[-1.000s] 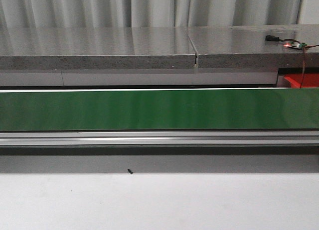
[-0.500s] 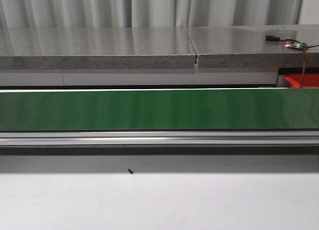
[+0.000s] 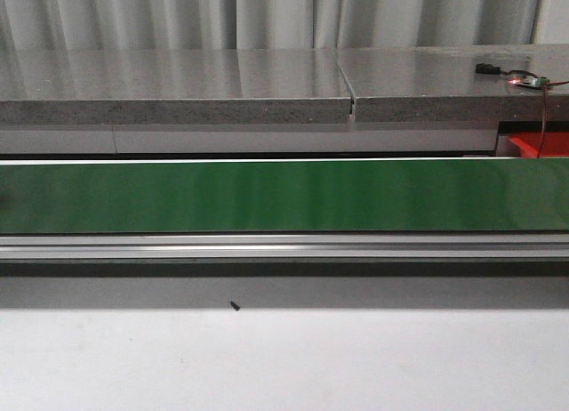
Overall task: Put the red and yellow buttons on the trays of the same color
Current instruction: 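Grasp a yellow button with the left gripper and lower it onto the conveyor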
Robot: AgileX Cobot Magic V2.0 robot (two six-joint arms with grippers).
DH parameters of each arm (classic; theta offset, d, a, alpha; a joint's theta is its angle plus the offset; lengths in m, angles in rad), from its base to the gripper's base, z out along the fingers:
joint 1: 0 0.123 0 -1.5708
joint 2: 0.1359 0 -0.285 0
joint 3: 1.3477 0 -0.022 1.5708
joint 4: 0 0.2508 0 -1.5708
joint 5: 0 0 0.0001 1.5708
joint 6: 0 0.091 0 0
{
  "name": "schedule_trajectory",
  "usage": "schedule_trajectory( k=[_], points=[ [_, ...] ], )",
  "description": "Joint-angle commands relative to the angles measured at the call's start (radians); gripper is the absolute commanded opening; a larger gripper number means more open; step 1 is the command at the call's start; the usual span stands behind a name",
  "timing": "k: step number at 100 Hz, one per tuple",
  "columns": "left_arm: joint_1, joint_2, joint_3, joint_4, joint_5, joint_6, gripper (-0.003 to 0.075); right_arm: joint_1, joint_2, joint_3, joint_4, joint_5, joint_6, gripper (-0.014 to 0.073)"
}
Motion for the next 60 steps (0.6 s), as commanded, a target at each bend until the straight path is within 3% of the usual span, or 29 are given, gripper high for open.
schedule_trajectory(
  k=[1,33,60],
  points=[
    [0.002,-0.126,-0.008,-0.012,-0.025,0.001,0.016,0.0,0.008,-0.026,0.001,-0.074,-0.006,-0.0067],
    [-0.027,-0.375,0.221,-0.018,-0.053,0.031,0.016,0.0,0.008,-0.026,0.001,-0.074,-0.006,-0.0067],
    [-0.087,-0.501,0.303,-0.018,-0.024,0.049,0.016,0.0,0.008,-0.026,0.001,-0.074,-0.006,-0.0067]
  ],
)
